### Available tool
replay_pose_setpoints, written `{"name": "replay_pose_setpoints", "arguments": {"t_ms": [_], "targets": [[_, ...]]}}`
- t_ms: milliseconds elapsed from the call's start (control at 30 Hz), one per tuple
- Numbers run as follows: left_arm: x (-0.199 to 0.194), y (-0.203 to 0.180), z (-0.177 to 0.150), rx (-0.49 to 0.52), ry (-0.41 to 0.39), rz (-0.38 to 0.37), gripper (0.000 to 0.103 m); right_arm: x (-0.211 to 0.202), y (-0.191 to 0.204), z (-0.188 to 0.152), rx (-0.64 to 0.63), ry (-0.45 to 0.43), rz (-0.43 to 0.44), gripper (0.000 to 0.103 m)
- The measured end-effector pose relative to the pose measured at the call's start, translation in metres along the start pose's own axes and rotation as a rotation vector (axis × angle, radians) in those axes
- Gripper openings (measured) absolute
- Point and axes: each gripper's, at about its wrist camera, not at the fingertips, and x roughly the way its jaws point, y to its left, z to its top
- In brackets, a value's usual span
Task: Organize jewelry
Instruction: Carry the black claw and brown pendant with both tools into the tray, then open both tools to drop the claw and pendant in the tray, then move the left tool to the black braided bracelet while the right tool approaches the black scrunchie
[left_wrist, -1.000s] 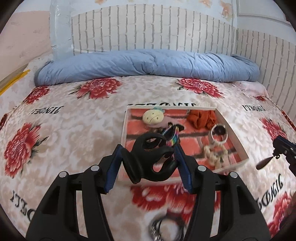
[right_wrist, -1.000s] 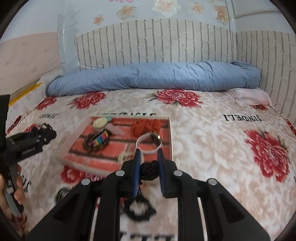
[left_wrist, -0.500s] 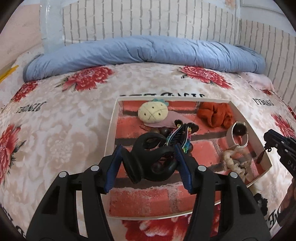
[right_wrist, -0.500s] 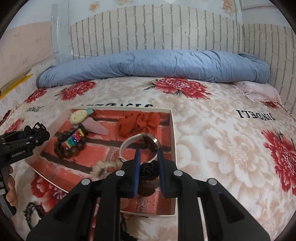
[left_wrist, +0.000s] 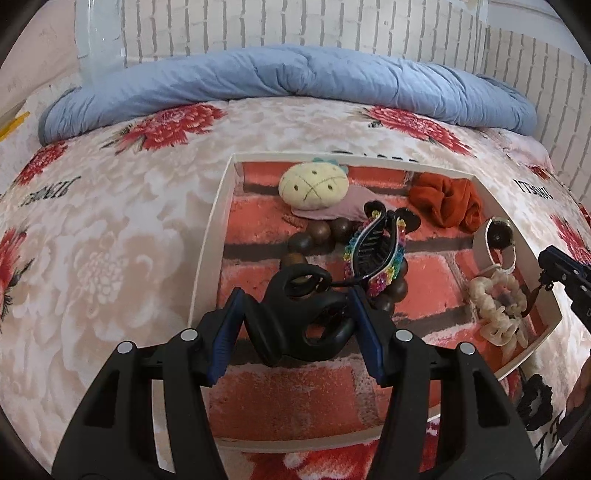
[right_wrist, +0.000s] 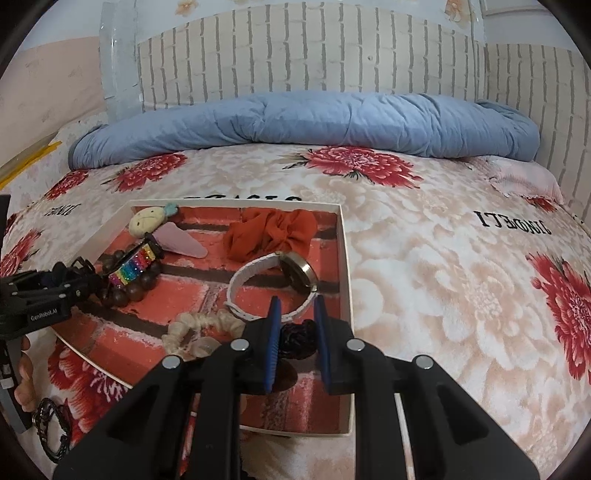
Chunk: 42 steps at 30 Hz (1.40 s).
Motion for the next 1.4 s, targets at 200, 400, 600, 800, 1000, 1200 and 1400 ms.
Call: {"name": "replay_pose_setpoints", "arguments": {"t_ms": [200,400,600,800,1000,1200,1400], "targets": [[0.003,0.001,-0.001,0.005,-0.001,0.015,0.057,0.019,0.000,-0.009,-0.007,0.053,0.004,0.019],[0.003,0.000,-0.002,0.012,-0.002,0.022,0.058,0.024,0.000,-0.010,-0.001,0.069,0.008,0.020],[0.001,-0.002,-0.002,0.017,-0.008,0.016,0.066,0.032,-0.003,-0.013,0.016,0.101,0.016,0.021],[-0.001,-0.002,-0.003,0.015,-0.009,0.008,0.070,0.030,0.004,-0.013,-0.022,0.089,0.008,0.042],[-0.011,-0.006,-0.002,0.020,-0.036,0.015,0.086,0.016,0.000,-0.009,0.004,0.036,-0.003,0.055],[-0.018,-0.001,0.000,-0.006,-0.049,-0.007,0.092,0.009,-0.002,-0.007,0.015,-0.006,-0.015,0.078],[-0.033,0.003,-0.006,-0.018,-0.098,0.006,0.098,-0.002,0.002,-0.008,-0.016,-0.038,-0.053,0.089]]}}
